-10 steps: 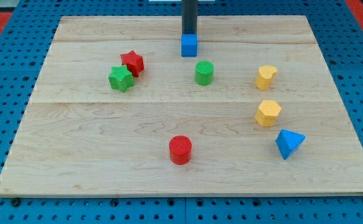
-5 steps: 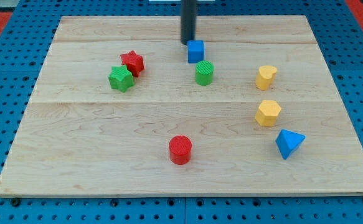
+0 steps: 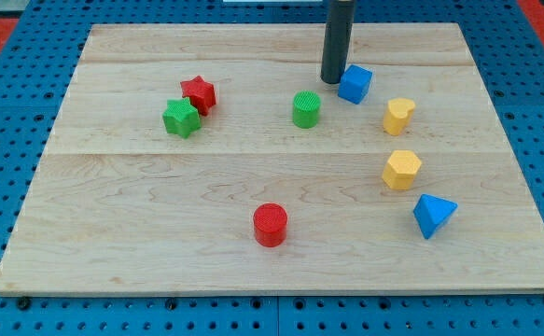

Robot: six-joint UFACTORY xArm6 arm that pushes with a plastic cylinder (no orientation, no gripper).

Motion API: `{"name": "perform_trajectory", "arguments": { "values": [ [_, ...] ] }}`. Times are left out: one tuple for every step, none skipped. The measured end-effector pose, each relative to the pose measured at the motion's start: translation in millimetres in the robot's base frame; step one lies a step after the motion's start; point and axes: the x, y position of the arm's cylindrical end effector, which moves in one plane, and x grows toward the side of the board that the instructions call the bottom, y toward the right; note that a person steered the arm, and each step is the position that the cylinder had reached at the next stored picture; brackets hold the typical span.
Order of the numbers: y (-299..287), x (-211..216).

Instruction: Place the blue cube to the top of the yellow heart

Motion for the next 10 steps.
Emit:
{"name": "perform_trajectory", "arguments": {
  "values": [
    [24, 4],
    [33, 4],
    [33, 4],
    [37, 4],
    [44, 5],
    [49, 6],
    [55, 16],
    [56, 40],
    [56, 63],
    [53, 55]
  ]
}}
